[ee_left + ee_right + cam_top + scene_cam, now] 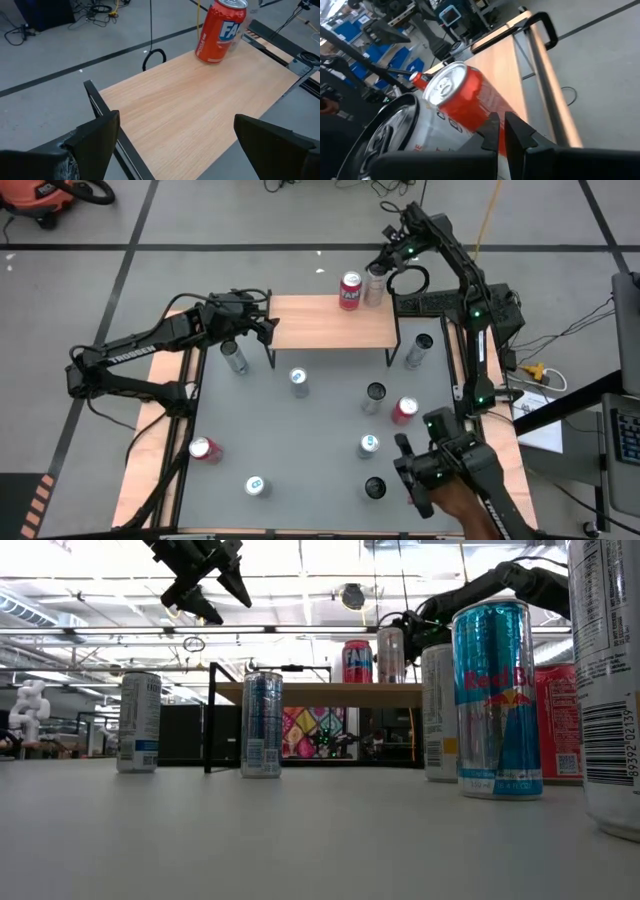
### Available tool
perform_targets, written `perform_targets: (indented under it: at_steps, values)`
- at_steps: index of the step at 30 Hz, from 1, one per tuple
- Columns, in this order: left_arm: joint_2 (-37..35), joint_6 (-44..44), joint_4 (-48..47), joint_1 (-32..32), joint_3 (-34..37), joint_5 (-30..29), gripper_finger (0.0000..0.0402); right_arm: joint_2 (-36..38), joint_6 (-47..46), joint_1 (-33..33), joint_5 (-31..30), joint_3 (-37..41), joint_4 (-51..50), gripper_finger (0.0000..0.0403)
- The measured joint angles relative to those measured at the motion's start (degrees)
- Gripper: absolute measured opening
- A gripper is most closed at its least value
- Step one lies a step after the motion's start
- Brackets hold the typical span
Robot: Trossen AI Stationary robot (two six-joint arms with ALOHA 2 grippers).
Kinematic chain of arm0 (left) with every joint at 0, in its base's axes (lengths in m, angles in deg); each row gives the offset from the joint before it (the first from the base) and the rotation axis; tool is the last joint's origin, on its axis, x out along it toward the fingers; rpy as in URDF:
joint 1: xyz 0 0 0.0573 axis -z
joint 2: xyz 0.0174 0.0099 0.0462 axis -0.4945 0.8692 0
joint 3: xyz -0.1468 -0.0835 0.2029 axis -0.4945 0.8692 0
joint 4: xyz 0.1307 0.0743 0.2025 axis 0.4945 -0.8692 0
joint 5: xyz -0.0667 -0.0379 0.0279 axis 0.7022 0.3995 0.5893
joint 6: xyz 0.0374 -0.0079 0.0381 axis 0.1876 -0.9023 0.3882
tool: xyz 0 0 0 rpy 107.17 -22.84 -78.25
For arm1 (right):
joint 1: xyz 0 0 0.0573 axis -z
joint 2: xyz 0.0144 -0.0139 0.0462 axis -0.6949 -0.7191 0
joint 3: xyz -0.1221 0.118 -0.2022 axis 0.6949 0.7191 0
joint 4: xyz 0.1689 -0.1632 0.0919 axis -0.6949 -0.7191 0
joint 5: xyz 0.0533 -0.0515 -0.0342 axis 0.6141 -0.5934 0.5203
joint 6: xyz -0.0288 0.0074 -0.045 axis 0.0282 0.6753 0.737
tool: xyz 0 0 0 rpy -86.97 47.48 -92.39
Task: Place canned beverage on shelf
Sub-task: Adjust the yellow soda can on the shelf
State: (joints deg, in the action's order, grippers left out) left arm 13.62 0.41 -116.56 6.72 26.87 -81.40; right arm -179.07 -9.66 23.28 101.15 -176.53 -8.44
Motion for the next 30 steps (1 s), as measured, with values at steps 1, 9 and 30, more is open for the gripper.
perform_targets:
  at_steps: [1, 9, 30]
  values:
    - [0.0, 0.0, 0.0, 0.0, 0.0, 0.0, 0.0392, 0.0, 0.2, -0.3, 0.0, 0.0, -0.4, 0.0]
    - [0.0, 0.0, 0.0, 0.0, 0.0, 0.1, 0.0392, 0.0, 0.6, -0.4, -0.3, 0.0, -2.8, 0.0]
    - [0.0, 0.5, -0.1, 0.0, 0.0, 2.1, 0.0392, 24.8, -35.1, -6.5, -48.2, 0.0, 6.3, 0.0]
